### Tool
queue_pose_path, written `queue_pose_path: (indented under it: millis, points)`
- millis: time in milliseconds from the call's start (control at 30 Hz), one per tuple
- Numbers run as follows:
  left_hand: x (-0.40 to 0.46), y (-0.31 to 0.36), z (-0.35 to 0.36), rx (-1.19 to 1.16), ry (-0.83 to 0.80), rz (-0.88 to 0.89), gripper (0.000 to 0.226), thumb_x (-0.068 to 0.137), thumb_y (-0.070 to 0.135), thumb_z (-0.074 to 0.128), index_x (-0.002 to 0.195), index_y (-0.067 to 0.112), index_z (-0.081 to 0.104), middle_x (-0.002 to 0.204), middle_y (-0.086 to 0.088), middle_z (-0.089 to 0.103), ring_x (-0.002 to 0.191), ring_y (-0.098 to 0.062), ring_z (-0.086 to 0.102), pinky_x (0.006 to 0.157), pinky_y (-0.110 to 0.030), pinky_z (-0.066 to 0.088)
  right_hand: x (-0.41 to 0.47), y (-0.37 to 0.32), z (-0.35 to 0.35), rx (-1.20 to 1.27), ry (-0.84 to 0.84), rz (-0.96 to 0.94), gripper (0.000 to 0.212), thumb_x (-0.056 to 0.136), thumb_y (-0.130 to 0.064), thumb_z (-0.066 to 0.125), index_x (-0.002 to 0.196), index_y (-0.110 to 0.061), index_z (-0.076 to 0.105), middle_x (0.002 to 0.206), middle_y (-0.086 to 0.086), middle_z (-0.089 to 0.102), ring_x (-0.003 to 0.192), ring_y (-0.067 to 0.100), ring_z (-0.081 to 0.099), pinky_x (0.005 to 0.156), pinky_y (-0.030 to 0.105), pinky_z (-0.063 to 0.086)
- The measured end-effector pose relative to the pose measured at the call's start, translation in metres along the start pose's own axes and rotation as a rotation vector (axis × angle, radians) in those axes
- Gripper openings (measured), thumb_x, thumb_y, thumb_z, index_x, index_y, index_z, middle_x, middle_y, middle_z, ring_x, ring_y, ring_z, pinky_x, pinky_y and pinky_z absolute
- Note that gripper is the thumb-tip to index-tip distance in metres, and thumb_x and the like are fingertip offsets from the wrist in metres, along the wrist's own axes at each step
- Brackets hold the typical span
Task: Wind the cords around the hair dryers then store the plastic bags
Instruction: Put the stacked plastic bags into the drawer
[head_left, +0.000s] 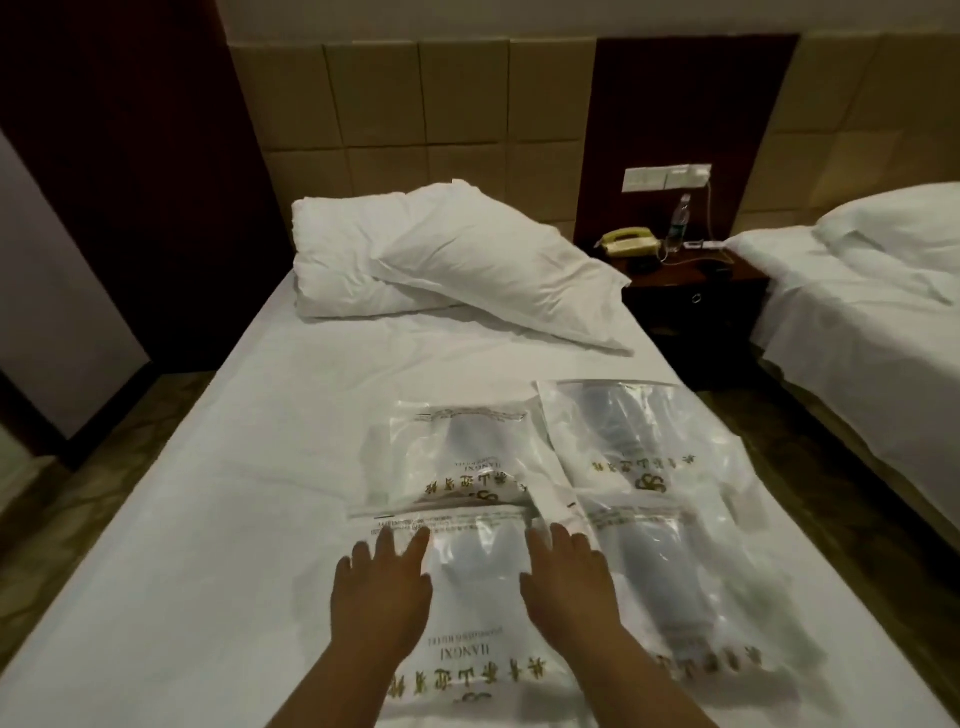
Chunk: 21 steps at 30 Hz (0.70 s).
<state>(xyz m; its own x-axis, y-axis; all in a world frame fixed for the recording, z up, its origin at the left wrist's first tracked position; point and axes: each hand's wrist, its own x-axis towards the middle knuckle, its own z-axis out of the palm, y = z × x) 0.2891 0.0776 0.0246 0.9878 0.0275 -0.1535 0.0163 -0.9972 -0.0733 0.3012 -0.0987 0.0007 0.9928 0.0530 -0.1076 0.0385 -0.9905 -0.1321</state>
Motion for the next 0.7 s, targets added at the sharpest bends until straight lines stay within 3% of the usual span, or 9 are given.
queue_pose_path:
  millis: [67,133,167,267,333,467,567,633,700]
  points:
    - [0.017,-0.003,0.027,-0.011,-0.023,-0.031,0.061,0.096,0.047,0.039,0.150,0.038,0.011,0.154,-0.011,0.025,0.127,-0.033,0.043,0.103,-0.041,0.037,0.018,-0.003,0.027,0.033,-0.030,0.001,0.065,0.070,-0.040,0.074,0.129,-0.020,0.056,0.135,0.020,0.050,0.112,0.041,0.057,0.086,0.049,0.050]
    - [0.036,-0.004,0.052,-0.047,-0.035,-0.083,0.072,0.088,0.054,0.053,0.147,0.042,0.014,0.150,-0.017,0.031,0.120,-0.040,0.049,0.096,-0.049,0.045,0.036,-0.010,0.050,0.062,-0.078,0.000,0.075,0.056,-0.053,0.081,0.124,-0.026,0.061,0.132,0.022,0.053,0.111,0.043,0.058,0.084,0.052,0.051]
    - [0.045,-0.005,0.069,-0.066,-0.077,-0.107,0.071,0.089,0.057,0.047,0.147,0.045,0.008,0.155,-0.016,0.021,0.126,-0.041,0.042,0.100,-0.049,0.041,0.044,-0.014,0.064,0.061,-0.117,0.006,0.080,0.049,-0.058,0.082,0.121,-0.029,0.062,0.130,0.023,0.055,0.108,0.044,0.059,0.082,0.053,0.052]
    - [0.068,-0.010,0.119,-0.164,-0.213,-0.224,0.069,0.089,0.070,0.026,0.145,0.049,-0.009,0.158,-0.006,-0.013,0.140,-0.041,0.012,0.109,-0.053,0.025,0.062,-0.011,0.106,0.130,-0.184,0.000,0.078,0.082,-0.060,0.051,0.147,-0.039,0.014,0.158,0.014,0.002,0.142,0.041,0.011,0.112,0.054,0.018]
    - [0.078,-0.016,0.141,-0.280,-0.267,-0.315,0.076,0.082,0.077,0.030,0.143,0.053,-0.010,0.155,-0.006,-0.021,0.140,-0.045,0.006,0.108,-0.058,0.024,0.068,-0.002,0.130,0.175,-0.187,0.086,0.080,0.084,-0.066,0.040,0.147,-0.042,-0.002,0.158,0.008,-0.011,0.144,0.035,-0.002,0.114,0.050,0.010]
    - [0.089,-0.026,0.167,-0.494,-0.327,-0.429,0.087,0.075,0.080,0.041,0.143,0.053,-0.008,0.153,-0.007,-0.020,0.137,-0.045,0.012,0.108,-0.059,0.024,0.071,0.000,0.147,0.239,-0.135,0.236,0.104,0.064,-0.089,0.023,0.145,-0.039,-0.017,0.156,0.005,-0.020,0.143,0.036,-0.003,0.112,0.055,0.010]
    - [0.091,-0.017,0.165,-0.499,-0.309,-0.385,0.090,0.073,0.083,0.037,0.144,0.049,-0.007,0.155,-0.009,-0.006,0.134,-0.039,0.023,0.105,-0.053,0.029,0.070,0.000,0.157,0.328,-0.173,0.365,0.107,0.069,-0.086,0.035,0.143,-0.035,-0.023,0.156,0.000,-0.020,0.143,0.037,0.005,0.112,0.055,0.018]
    - [0.092,-0.015,0.164,-0.558,-0.308,-0.375,0.089,0.074,0.081,0.039,0.145,0.049,-0.005,0.156,-0.011,-0.002,0.135,-0.037,0.025,0.105,-0.049,0.030,0.066,-0.003,0.157,0.389,-0.170,0.381,0.106,0.071,-0.083,0.041,0.146,-0.034,-0.016,0.155,0.001,-0.015,0.141,0.037,0.011,0.110,0.052,0.022]
    - [0.093,-0.016,0.166,-0.641,-0.303,-0.365,0.089,0.075,0.077,0.046,0.145,0.048,-0.001,0.155,-0.015,0.004,0.136,-0.038,0.024,0.107,-0.046,0.029,0.063,-0.004,0.154,0.485,-0.059,0.438,0.101,0.071,-0.076,0.052,0.146,-0.027,0.005,0.151,0.006,0.007,0.133,0.034,0.028,0.106,0.048,0.032]
